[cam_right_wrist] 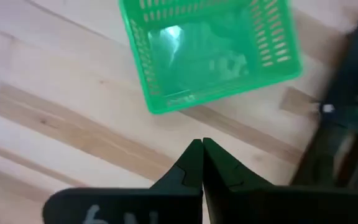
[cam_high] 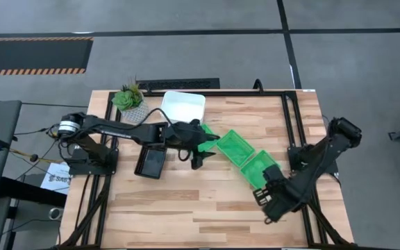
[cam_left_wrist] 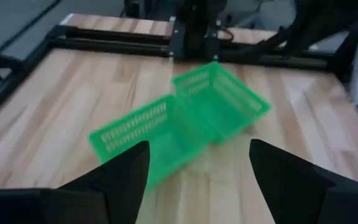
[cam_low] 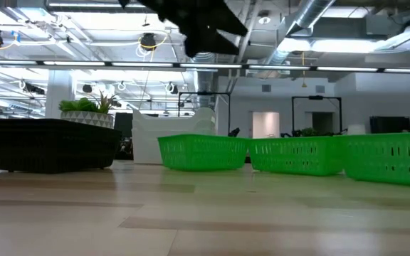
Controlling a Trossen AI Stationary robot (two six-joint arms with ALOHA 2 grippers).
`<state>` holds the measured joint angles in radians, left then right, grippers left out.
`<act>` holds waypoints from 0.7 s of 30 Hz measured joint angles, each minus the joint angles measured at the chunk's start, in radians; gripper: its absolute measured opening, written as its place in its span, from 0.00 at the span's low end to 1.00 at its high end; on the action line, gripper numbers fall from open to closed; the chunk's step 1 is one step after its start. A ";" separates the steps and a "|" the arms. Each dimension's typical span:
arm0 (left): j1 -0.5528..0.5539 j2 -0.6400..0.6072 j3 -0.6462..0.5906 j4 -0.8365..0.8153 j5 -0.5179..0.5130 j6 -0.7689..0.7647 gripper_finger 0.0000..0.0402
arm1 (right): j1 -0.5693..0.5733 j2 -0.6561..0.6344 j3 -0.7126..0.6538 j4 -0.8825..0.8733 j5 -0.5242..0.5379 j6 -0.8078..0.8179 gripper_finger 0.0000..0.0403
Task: Stack baskets by color
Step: Stack the middle green bin on top of the left green bin
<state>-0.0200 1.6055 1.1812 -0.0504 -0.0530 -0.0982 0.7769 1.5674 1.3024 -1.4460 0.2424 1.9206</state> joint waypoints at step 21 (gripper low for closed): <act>-0.011 0.644 0.653 -0.381 -0.063 0.342 0.66 | 0.120 -0.001 0.064 -0.087 0.082 0.151 0.05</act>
<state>-0.0307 2.2499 1.8340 -0.4319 -0.1162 0.2433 0.8965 1.5669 1.3663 -1.5328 0.3248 2.0712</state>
